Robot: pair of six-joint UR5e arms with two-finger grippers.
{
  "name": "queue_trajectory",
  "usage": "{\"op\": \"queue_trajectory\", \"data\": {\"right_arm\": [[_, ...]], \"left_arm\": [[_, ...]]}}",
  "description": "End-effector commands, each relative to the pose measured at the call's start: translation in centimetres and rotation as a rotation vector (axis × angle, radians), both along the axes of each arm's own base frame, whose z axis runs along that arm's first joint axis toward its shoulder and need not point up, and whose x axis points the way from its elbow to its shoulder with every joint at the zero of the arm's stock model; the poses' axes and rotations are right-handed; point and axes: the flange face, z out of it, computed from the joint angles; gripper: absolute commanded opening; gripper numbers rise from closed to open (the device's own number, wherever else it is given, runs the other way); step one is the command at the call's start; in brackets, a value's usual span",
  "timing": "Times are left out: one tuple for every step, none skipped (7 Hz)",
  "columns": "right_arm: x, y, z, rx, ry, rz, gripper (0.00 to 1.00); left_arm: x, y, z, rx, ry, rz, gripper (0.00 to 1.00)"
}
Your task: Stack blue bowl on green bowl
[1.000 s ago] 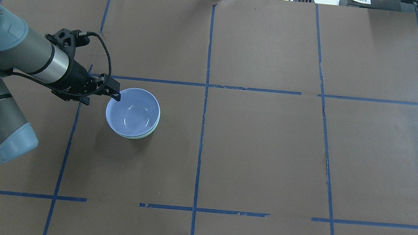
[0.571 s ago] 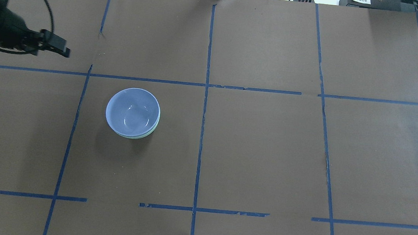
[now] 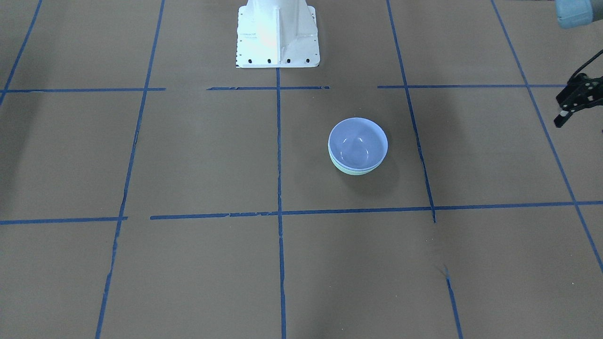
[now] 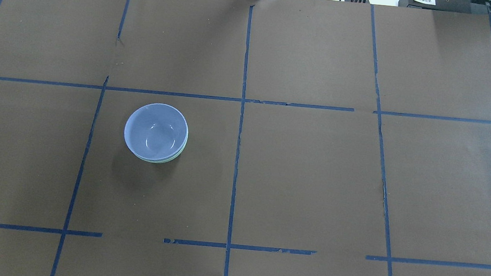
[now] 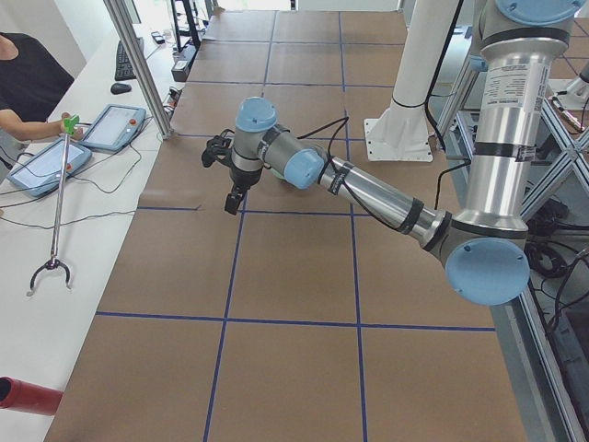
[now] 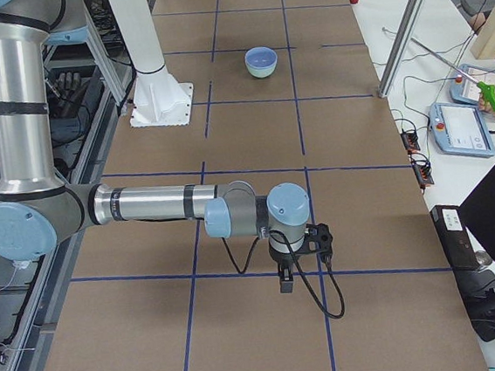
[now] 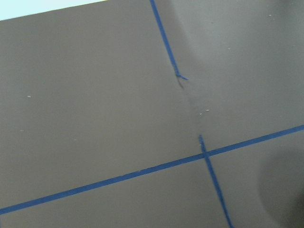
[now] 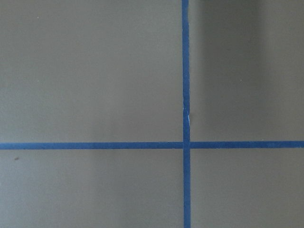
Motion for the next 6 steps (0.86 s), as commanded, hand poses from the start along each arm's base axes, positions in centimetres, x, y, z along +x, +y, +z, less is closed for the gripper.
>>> {"op": "queue_trajectory", "data": {"right_arm": [[0.0, 0.0, 0.0, -0.001, -0.001, 0.0, 1.0], [0.0, 0.0, 0.0, -0.001, 0.001, 0.0, 1.0], [0.0, 0.0, 0.0, 0.0, 0.001, 0.0, 1.0], [0.0, 0.0, 0.0, -0.001, 0.001, 0.0, 1.0], [0.0, 0.0, 0.0, -0.001, 0.001, 0.0, 1.0], [0.0, 0.0, 0.0, 0.0, -0.001, 0.0, 1.0]], "left_arm": [[-7.1, 0.8, 9.8, -0.151, -0.057, -0.012, 1.0], [-8.8, 1.1, 13.6, -0.164, -0.077, 0.025, 1.0], [-10.4, 1.5, 15.7, -0.204, -0.073, 0.002, 1.0], [-10.4, 2.3, 17.0, -0.236, -0.071, 0.001, 1.0], [-10.4, 3.5, 18.3, -0.266, -0.069, 0.0, 1.0], [-10.3, 5.1, 20.1, -0.298, -0.064, -0.002, 1.0]]}}
